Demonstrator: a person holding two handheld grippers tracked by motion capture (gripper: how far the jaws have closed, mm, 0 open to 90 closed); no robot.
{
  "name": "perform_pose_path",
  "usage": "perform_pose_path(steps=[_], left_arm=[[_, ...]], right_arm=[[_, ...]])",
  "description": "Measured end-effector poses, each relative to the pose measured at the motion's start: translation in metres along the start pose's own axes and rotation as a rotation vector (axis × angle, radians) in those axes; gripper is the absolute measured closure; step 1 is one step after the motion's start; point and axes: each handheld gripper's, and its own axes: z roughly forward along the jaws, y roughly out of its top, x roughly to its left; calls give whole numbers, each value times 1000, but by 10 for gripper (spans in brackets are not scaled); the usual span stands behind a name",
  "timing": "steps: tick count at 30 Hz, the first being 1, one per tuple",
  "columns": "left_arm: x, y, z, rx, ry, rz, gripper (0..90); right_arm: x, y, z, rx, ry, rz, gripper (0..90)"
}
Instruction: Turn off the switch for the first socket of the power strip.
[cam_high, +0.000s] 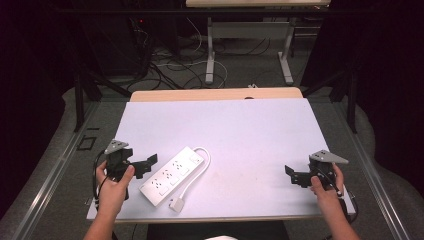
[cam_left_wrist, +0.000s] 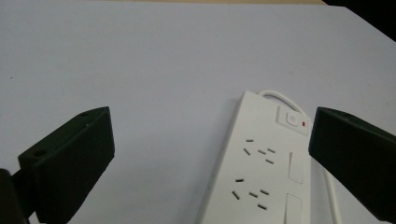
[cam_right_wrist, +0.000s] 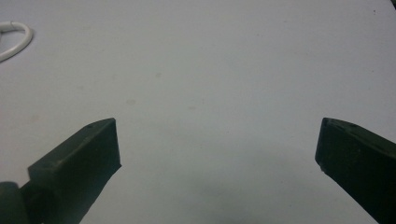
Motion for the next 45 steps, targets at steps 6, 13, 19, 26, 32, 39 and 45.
perform_pose_path(steps=[6, 13, 19, 26, 32, 39, 45], left_arm=[[12, -10, -4, -25, 24, -26, 3], [24, -22, -6, -49, 40, -46, 3], [33, -28, -7, -69, 52, -63, 3], [38, -35, -4, -74, 51, -67, 3], [42, -40, -1, -65, 48, -80, 3], [43, -43, 4, -41, 51, -72, 3], [45, -45, 6, -30, 51, -80, 3]], right_arm=[[0, 0, 0, -4, -9, 2, 0], [0, 0, 0, 0, -2, 1, 0], [-2, -1, 0, -1, -5, 7, 0], [-3, -2, 1, -1, -11, 17, 0], [-6, -2, 0, 4, -6, 16, 0], [-6, -2, -1, -5, -13, 25, 0], [-7, -2, -2, -1, -10, 25, 0]])
